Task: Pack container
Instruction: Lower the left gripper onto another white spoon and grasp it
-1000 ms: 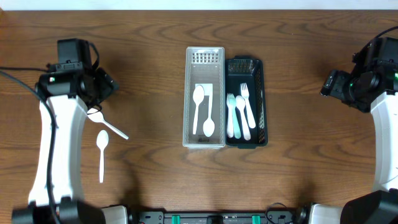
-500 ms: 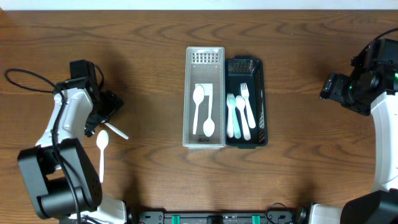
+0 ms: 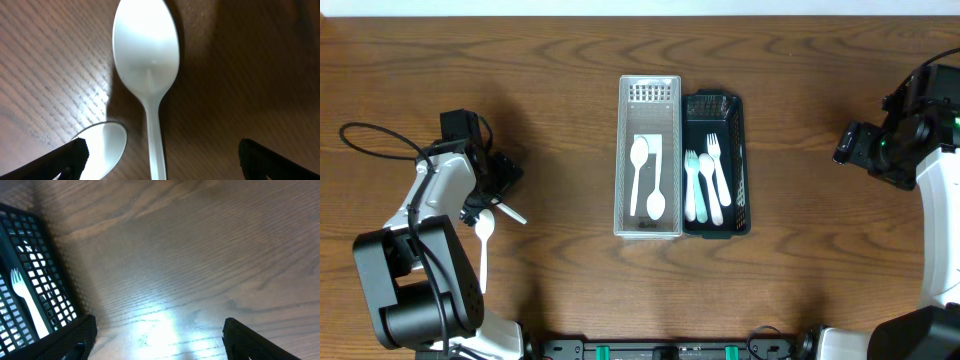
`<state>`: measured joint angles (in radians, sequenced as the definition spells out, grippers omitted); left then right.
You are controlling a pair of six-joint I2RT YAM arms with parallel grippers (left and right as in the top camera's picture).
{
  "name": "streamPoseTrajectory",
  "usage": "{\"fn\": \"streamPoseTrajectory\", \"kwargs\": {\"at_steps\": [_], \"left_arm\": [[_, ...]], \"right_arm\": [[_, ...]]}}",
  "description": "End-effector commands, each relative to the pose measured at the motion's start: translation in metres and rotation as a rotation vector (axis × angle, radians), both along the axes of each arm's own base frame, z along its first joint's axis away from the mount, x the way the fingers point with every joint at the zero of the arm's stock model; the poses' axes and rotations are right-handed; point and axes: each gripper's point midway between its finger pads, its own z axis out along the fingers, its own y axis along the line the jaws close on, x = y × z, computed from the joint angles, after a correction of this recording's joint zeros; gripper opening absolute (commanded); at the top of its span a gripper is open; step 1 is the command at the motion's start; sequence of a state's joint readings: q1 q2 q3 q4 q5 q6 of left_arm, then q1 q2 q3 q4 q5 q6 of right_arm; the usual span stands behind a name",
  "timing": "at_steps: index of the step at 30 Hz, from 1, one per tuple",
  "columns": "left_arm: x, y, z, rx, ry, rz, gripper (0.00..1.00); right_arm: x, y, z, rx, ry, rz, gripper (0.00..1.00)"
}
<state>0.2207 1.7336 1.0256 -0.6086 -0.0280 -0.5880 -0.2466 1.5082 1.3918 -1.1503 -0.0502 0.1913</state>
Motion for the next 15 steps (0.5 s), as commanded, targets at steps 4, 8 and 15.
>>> {"fn": "streamPoseTrajectory", "kwargs": {"at_steps": [4,8,15], "left_arm": [[0.000,0.002,-0.005,-0.003,0.002,0.013,0.98],[-0.001,0.001,-0.012,-0.007,0.016,0.013,0.98],[-0.007,0.000,-0.037,-0.023,0.083,0.013,0.98]], "right_arm": [[-0.003,0.000,-0.002,-0.003,0.014,0.015,0.83],[-0.004,0.000,-0.002,-0.002,0.020,0.015,0.84],[-0.005,0.001,-0.002,-0.002,0.025,0.019,0.84]]}}
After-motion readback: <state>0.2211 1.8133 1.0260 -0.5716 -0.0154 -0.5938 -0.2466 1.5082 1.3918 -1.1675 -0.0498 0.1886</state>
